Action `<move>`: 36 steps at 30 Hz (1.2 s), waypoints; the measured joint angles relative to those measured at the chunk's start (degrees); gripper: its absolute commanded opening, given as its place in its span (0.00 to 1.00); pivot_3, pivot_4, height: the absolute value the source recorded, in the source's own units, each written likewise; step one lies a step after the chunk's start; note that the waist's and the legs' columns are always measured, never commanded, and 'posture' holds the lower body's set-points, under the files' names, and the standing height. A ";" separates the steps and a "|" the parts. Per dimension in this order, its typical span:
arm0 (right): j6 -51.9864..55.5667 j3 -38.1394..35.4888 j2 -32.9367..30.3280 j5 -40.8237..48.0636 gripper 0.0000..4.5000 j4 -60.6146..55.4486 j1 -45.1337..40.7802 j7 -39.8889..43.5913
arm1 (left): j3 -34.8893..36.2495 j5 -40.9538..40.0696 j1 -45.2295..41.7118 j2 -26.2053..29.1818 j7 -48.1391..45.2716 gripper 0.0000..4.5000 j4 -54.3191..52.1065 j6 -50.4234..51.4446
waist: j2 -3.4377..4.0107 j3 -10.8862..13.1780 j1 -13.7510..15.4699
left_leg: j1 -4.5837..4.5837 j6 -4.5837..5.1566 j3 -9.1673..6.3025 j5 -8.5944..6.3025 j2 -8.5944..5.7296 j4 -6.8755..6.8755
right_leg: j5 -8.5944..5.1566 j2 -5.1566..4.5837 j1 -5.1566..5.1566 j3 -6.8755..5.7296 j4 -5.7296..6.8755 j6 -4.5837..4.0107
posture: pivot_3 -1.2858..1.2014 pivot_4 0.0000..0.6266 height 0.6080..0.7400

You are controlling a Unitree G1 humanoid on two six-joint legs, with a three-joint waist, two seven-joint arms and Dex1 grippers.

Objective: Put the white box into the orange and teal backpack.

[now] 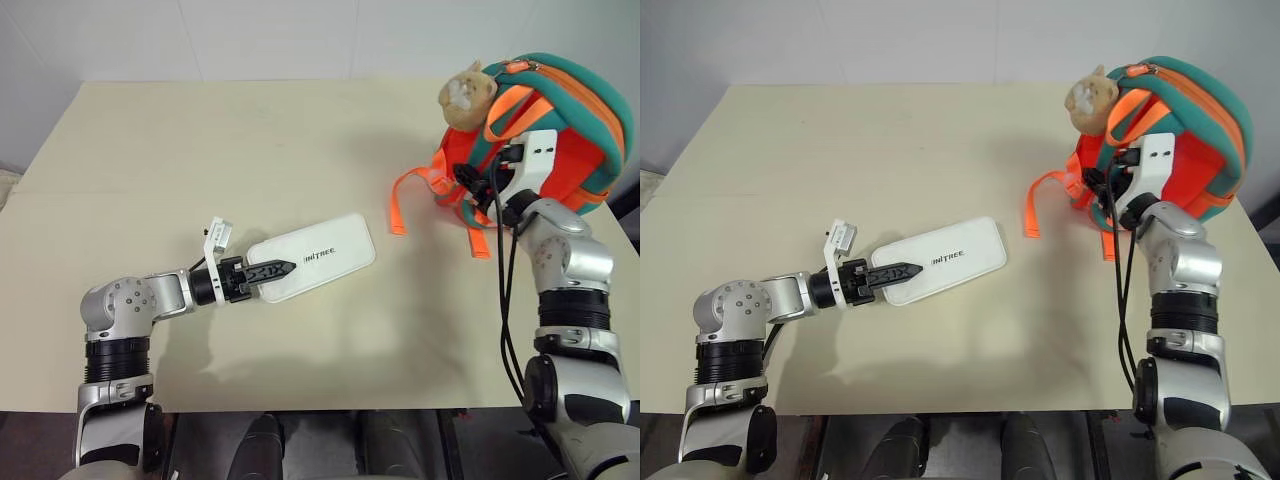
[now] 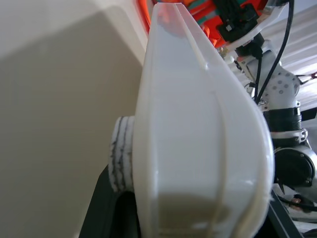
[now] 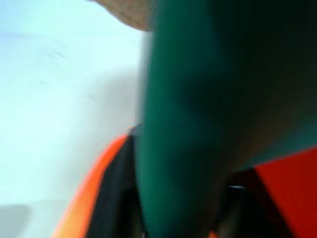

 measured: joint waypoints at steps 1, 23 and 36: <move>-1.02 0.00 0.60 0.34 0.06 0.38 -0.12 0.43 | 0.18 -0.01 0.00 0.01 0.00 0.29 0.00 -0.13 | 0.00 0.00 -0.06 | 0.00 0.00 0.00 0.00 0.00 0.00 | 0.00 0.00 0.00 0.00 0.01 0.00 | 0.52 0.24 1.00; 48.37 -2.33 -15.74 64.55 0.01 -50.00 14.97 9.81 | 6.29 -0.16 -1.43 15.86 -11.15 0.29 6.20 -8.78 | 0.02 0.04 0.03 | -0.01 0.35 -0.04 -0.21 0.08 -0.16 | -0.05 0.04 -0.02 -0.03 -0.11 -0.09 | 0.52 0.24 1.00; 46.34 -3.00 -24.61 62.17 0.01 -50.65 25.89 13.82 | 9.13 -4.33 2.44 15.85 -17.52 0.29 -2.68 -14.25 | -0.12 0.12 0.89 | -0.01 0.36 -0.03 -0.21 0.09 0.01 | -0.02 0.06 0.00 -0.02 -0.08 -0.09 | 0.52 0.24 1.00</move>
